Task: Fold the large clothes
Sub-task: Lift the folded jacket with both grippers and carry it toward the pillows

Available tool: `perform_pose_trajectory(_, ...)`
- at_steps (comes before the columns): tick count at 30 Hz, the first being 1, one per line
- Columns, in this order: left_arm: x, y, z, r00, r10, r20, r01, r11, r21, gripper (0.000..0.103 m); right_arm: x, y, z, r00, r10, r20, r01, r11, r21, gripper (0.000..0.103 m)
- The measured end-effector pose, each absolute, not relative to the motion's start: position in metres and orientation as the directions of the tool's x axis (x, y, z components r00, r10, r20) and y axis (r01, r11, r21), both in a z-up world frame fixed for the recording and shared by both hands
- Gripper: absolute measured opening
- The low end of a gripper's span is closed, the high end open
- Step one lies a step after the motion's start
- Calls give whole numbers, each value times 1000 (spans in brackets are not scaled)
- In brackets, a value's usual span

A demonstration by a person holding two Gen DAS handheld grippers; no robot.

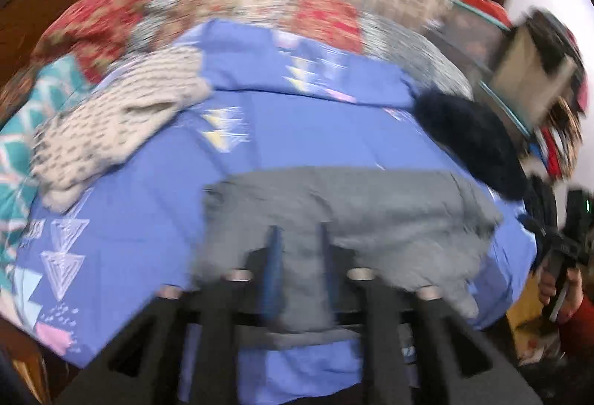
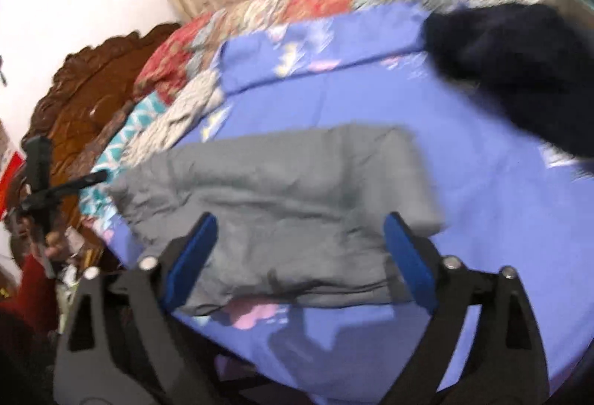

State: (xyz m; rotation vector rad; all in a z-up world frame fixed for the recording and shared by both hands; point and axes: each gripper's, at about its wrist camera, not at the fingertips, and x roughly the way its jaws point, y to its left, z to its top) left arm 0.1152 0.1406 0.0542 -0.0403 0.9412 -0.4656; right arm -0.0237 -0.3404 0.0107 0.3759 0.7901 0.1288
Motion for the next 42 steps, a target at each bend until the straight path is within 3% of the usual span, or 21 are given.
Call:
perform_pose_trajectory(1, 123, 147, 52, 483, -403, -777, 352, 902, -250, 78, -19, -347, 10, 695, 238, -678, 47, 927, 373, 94)
perform_pose_trajectory(8, 194, 165, -25, 242, -476, -845, 257, 872, -417, 83, 23, -391, -48, 583, 312, -751, 165, 859, 485, 94)
perform_pose_trajectory(13, 196, 158, -88, 144, -416, -898, 237, 895, -377, 101, 49, -391, -104, 454, 480, -751, 223, 754, 617, 94)
perform_pose_trajectory(16, 193, 169, -119, 77, -532, -843, 133, 844, -520, 105, 55, -368, -117, 420, 482, -769, 200, 777, 597, 98)
perform_pose_trajectory(19, 179, 162, -121, 115, -562, -819, 128, 826, -549, 106, 60, -347, -113, 413, 439, -798, 180, 819, 545, 98)
perform_pose_trajectory(20, 176, 159, -119, 115, -578, -808, 126, 815, -566, 106, 62, -340, -111, 405, 471, -783, 159, 807, 568, 87)
perform_pose_trajectory(21, 171, 155, -115, 127, -595, -794, 126, 804, -582, 105, 64, -329, -105, 390, 494, -777, 133, 805, 579, 71)
perform_pose_trajectory(22, 166, 151, -108, 152, -603, -783, 148, 797, -586, 90, 65, -321, -97, 390, 474, -789, 111, 826, 552, 62)
perform_pose_trajectory(24, 160, 145, -92, 187, -598, -779, 182, 801, -571, 68, 67, -302, -72, 407, 446, -797, 45, 862, 505, 26)
perform_pose_trajectory(25, 157, 144, -85, 203, -599, -775, 196, 800, -567, 56, 69, -295, -56, 429, 448, -784, 16, 864, 503, 23)
perform_pose_trajectory(26, 155, 147, -73, 223, -614, -757, 211, 789, -577, 52, 69, -290, -40, 457, 452, -766, -11, 864, 503, 19)
perform_pose_trajectory(28, 149, 157, -46, 270, -670, -692, 238, 742, -626, 45, 74, -279, 0, 514, 461, -723, -78, 865, 496, 17)
perform_pose_trajectory(34, 142, 224, 35, 530, -647, -548, 257, 738, -624, 44, 140, -198, 110, 607, 489, -626, -324, 872, 367, 16)
perform_pose_trajectory(39, 170, 313, 95, 753, -495, -433, 189, 794, -578, 44, 245, -101, 166, 619, 544, -566, -477, 833, 279, 16)
perform_pose_trajectory(42, 205, 362, 105, 828, -377, -414, 92, 821, -563, 44, 350, -22, 172, 607, 568, -555, -500, 816, 289, 17)
